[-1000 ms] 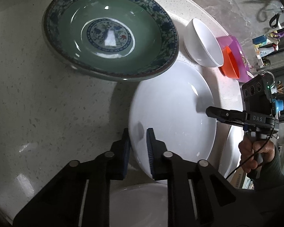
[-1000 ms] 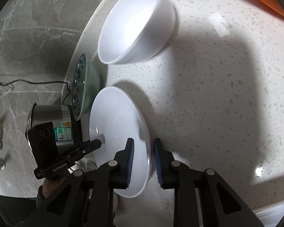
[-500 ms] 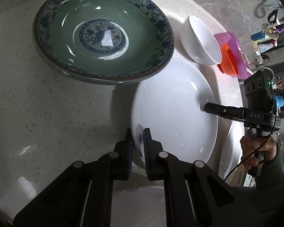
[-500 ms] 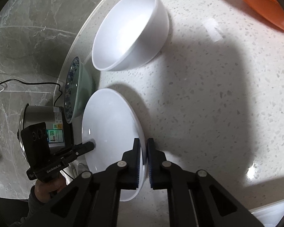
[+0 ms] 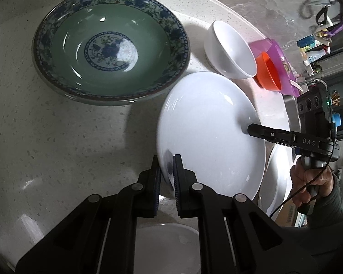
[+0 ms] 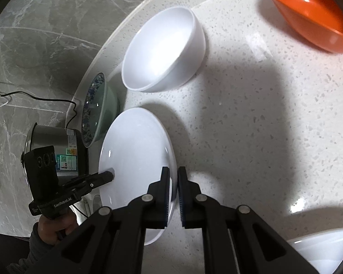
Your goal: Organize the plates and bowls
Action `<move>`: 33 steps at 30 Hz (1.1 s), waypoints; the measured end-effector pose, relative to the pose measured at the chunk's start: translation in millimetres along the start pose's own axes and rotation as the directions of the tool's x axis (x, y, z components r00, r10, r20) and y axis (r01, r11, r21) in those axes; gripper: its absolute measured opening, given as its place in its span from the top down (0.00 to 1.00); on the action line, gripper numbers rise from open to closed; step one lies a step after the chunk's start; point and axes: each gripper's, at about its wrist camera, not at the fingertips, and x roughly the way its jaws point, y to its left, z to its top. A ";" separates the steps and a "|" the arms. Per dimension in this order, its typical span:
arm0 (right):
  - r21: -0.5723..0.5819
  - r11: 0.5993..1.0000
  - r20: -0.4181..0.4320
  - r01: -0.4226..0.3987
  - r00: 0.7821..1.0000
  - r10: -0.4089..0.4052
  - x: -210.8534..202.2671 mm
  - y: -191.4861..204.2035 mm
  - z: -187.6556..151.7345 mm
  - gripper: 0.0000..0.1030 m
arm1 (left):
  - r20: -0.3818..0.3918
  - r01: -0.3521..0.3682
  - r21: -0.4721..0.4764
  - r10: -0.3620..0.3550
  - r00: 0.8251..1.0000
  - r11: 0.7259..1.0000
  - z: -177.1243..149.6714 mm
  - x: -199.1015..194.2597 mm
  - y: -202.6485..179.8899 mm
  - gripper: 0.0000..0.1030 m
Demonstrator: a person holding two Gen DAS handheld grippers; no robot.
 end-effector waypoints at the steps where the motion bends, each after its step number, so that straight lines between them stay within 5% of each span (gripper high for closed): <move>1: -0.009 1.000 0.009 0.001 1.000 -0.001 -2.8 1.3 -1.0 0.91 | 0.004 -0.001 0.004 0.001 1.000 1.000 -1.2 -1.5 -3.2 0.92; 19: -0.020 1.000 0.199 0.015 0.980 -0.011 -105.0 8.8 -72.3 0.91 | 0.122 0.015 0.192 -0.039 0.992 0.981 -38.3 -59.6 -123.7 0.92; 25: 0.022 0.999 0.242 0.033 0.970 -0.037 -140.8 -15.0 -111.6 0.91 | 0.112 0.027 0.250 -0.057 0.992 0.968 -70.8 -53.5 -174.2 0.92; 33: 0.050 0.998 0.232 0.033 0.972 -0.043 -175.8 -67.5 -142.9 0.91 | 0.095 0.044 0.206 -0.065 0.993 0.977 -115.2 -13.8 -233.3 0.92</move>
